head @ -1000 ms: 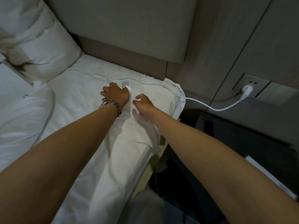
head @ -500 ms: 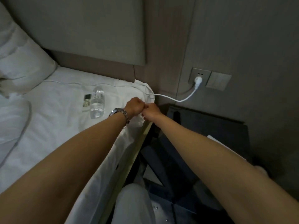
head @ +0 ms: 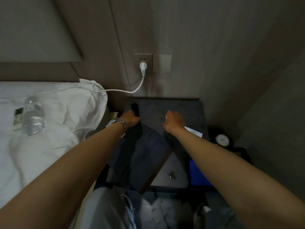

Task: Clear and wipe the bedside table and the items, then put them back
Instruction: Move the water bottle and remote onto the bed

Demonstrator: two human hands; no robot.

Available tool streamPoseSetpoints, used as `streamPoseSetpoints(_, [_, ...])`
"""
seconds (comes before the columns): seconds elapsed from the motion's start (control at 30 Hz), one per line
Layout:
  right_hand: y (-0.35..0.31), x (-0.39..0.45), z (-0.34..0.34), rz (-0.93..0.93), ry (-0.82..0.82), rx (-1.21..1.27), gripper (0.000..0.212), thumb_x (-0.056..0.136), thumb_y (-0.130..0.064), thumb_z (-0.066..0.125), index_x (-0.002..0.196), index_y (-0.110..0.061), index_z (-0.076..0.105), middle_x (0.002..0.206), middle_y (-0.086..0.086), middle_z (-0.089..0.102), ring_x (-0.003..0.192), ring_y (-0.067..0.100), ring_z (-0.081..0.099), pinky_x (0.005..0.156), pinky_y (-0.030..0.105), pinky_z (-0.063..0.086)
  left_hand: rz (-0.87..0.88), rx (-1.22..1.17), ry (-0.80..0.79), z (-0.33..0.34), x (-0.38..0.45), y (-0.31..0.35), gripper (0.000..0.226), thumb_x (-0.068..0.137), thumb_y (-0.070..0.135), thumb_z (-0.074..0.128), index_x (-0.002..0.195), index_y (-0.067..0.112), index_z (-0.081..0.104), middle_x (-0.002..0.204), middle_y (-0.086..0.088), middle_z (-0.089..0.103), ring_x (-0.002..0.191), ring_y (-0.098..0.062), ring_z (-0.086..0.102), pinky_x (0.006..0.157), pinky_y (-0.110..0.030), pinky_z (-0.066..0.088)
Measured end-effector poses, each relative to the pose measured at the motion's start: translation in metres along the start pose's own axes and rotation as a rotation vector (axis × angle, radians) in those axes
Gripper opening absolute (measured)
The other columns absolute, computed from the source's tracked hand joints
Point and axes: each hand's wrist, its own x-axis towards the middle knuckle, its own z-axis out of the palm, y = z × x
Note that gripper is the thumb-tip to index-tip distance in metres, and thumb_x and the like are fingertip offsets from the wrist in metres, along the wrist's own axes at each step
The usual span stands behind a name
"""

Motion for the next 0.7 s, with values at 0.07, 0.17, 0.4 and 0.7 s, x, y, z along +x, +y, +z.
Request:
streamPoseSetpoints(0.07, [0.021, 0.004, -0.001, 0.059, 0.042, -0.104, 0.054, 0.083, -0.027, 0.073, 0.130, -0.016, 0.048, 0.139, 0.016, 0.045, 0.129, 0.035, 0.042, 0.102, 0.045, 0.041, -0.011, 0.128, 0.013, 0.011, 0.015, 0.002, 0.075, 0.074, 0.053, 0.059, 0.137, 0.014, 0.049, 0.139, -0.020, 0.050, 0.125, -0.038, 0.051, 0.105, -0.041, 0.044])
streamPoseSetpoints(0.17, [0.044, 0.012, 0.002, 0.107, 0.001, -0.204, 0.076, 0.076, -0.039, 0.079, 0.138, -0.021, 0.040, 0.143, 0.014, 0.041, 0.132, 0.035, 0.037, 0.103, 0.047, 0.036, -0.007, 0.231, 0.085, 0.020, 0.026, 0.006, 0.070, 0.088, 0.047, 0.060, 0.143, 0.009, 0.041, 0.144, -0.023, 0.040, 0.131, -0.041, 0.042, 0.110, -0.043, 0.037])
streamPoseSetpoints(0.4, [0.071, 0.030, 0.016, 0.064, -0.044, -0.214, 0.073, 0.073, -0.051, 0.079, 0.133, -0.021, 0.050, 0.136, 0.011, 0.053, 0.128, 0.033, 0.047, 0.104, 0.048, 0.035, -0.064, 0.152, 0.151, 0.031, 0.058, 0.000, 0.069, 0.084, 0.055, 0.067, 0.124, 0.000, 0.055, 0.127, -0.023, 0.060, 0.112, -0.042, 0.059, 0.091, -0.043, 0.052])
streamPoseSetpoints(0.7, [0.076, 0.033, 0.026, 0.018, -0.002, -0.138, 0.062, 0.074, -0.043, 0.082, 0.126, -0.018, 0.057, 0.130, 0.009, 0.056, 0.122, 0.031, 0.052, 0.098, 0.048, 0.045, -0.057, 0.115, 0.232, 0.039, 0.056, -0.002, 0.047, 0.079, 0.043, 0.075, 0.103, 0.004, 0.064, 0.112, -0.018, 0.066, 0.101, -0.037, 0.064, 0.081, -0.038, 0.054])
